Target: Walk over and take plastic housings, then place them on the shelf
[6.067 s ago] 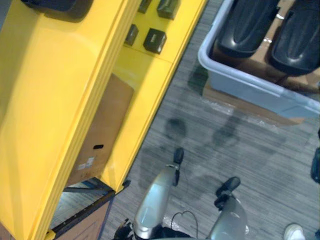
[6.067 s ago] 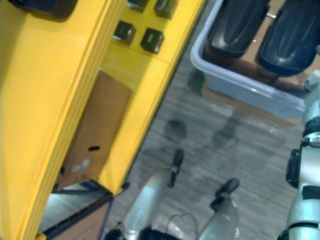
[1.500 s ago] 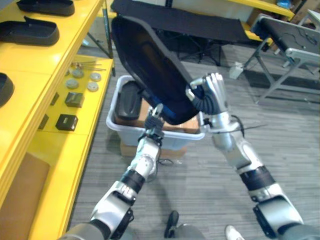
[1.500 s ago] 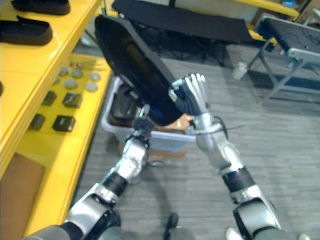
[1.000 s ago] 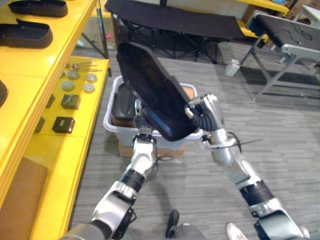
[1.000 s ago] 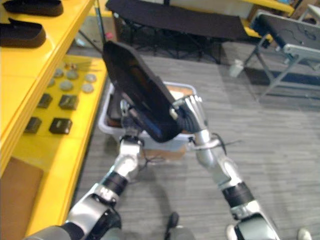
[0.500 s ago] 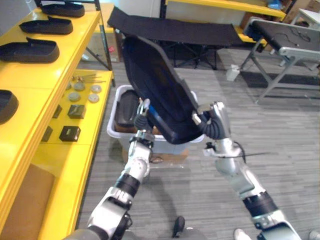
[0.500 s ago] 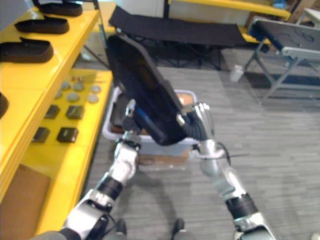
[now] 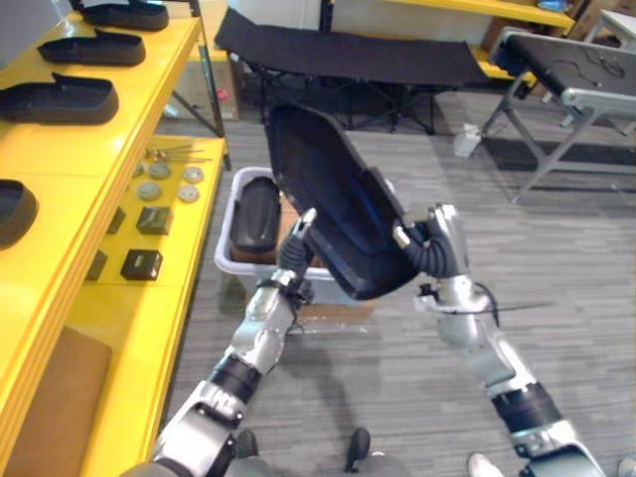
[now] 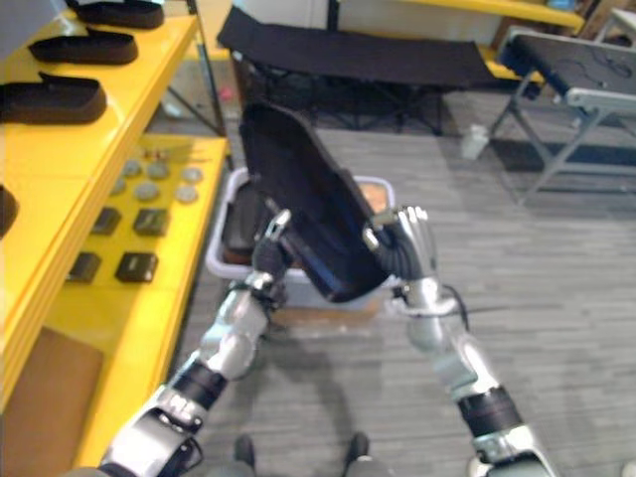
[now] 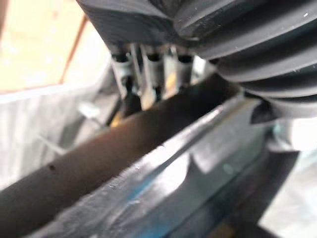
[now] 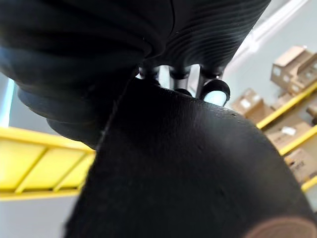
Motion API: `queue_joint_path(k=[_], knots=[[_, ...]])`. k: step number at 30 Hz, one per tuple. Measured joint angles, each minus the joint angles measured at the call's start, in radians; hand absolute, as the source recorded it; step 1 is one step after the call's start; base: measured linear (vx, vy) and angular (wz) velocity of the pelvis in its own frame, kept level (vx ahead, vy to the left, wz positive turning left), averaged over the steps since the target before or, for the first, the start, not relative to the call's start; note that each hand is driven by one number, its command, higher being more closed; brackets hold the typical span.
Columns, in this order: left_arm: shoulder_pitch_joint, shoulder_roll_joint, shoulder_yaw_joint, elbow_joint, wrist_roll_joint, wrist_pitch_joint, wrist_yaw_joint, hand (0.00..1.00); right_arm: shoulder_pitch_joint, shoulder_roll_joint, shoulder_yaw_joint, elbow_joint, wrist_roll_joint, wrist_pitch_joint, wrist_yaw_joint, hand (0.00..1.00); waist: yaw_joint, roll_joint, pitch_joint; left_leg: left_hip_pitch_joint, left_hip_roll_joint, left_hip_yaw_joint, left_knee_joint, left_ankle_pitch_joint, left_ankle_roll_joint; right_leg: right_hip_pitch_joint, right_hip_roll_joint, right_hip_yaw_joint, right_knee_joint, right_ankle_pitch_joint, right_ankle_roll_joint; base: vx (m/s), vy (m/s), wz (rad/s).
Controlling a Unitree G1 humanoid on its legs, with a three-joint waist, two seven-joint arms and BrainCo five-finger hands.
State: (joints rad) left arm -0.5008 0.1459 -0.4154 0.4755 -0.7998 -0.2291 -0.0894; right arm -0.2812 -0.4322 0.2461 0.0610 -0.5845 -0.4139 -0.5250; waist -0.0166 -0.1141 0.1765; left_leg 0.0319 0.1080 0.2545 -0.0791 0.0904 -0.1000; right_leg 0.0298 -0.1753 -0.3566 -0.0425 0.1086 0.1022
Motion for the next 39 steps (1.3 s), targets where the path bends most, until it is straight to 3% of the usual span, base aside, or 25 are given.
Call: queue_joint_path(k=[17,22,27,28,32,39], knots=[[0.062,0.006,-0.050,-0.032,0.024,0.014,-0.001,1.00,-0.001,-0.040,0.002,0.016,0.002,-0.014,0.000,1.00,-0.011,0.003,0.001,0.000,-0.026,0.002,0.000,-0.010,0.014,-0.002,-0.027,0.003,-0.003,0.008,0.013,0.00,0.002,0.00],[0.074,0.009,-0.081,-0.032,-0.102,0.011,-0.011,1.00,-0.004,-0.040,0.012,0.014,-0.001,-0.021,0.001,1.00,-0.011,0.007,0.002,0.000,-0.026,0.003,0.004,-0.012,0.016,-0.002,-0.028,0.003,-0.002,0.008,0.013,0.00,0.000,0.00],[0.115,0.007,-0.084,-0.032,-0.261,0.000,-0.069,1.00,-0.008,-0.035,0.052,-0.015,-0.023,-0.019,0.001,1.00,-0.009,0.009,0.002,0.001,-0.026,0.003,0.004,-0.012,0.016,-0.002,-0.027,0.004,-0.001,0.008,0.013,0.00,0.000,0.00],[0.123,0.004,-0.081,-0.032,-0.295,-0.004,-0.084,0.00,-0.008,-0.028,0.061,-0.021,-0.025,-0.017,0.001,1.00,-0.005,0.009,0.002,0.001,-0.026,0.003,0.004,-0.012,0.016,-0.002,-0.027,0.005,0.000,0.008,0.013,0.00,0.000,0.00],[0.158,0.001,-0.070,-0.082,-0.372,0.002,-0.091,0.00,-0.017,-0.014,0.073,-0.048,-0.028,-0.001,0.027,1.00,0.002,0.009,0.002,0.000,-0.025,0.004,0.004,-0.016,0.018,-0.005,-0.028,0.006,0.002,0.008,0.013,0.00,0.000,0.00],[0.166,-0.005,-0.068,-0.114,-0.405,0.036,-0.133,0.00,-0.038,-0.011,0.079,-0.049,-0.027,0.040,0.068,1.00,-0.001,0.009,0.002,-0.001,-0.026,0.008,0.002,-0.017,0.019,-0.012,-0.029,0.009,0.005,0.008,0.014,0.00,0.001,0.00]])
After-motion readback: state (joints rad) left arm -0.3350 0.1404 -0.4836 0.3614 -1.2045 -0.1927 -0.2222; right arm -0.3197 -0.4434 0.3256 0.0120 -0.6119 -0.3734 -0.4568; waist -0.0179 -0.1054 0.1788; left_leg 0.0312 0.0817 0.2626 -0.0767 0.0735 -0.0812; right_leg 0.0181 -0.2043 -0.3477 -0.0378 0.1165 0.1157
